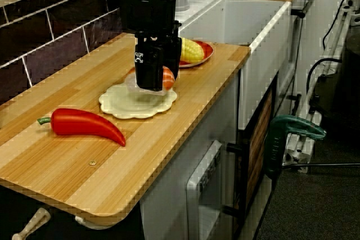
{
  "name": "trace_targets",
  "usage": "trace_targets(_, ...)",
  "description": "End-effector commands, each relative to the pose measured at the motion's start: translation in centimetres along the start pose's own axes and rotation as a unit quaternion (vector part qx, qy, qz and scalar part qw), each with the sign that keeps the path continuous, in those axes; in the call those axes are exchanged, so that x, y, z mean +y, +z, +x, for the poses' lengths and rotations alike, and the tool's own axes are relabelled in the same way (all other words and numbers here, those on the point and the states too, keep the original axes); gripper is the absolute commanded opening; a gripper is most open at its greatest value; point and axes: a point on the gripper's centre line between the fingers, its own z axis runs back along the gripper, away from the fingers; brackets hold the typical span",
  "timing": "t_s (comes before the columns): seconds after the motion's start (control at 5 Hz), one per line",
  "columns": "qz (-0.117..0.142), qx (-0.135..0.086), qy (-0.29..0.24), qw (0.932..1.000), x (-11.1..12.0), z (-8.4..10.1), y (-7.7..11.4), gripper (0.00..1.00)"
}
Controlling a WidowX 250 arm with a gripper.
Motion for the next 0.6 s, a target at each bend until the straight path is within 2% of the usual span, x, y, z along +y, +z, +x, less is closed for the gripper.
trace_targets(0.0, 0.002, -0.018, 0.019, 0.9996, 0.68, 0.54, 1.45, 0.0)
trace_targets(0.4, 0.001, -0.014, 0.026, 0.9996, 0.58, 1.22, 1.09, 0.0)
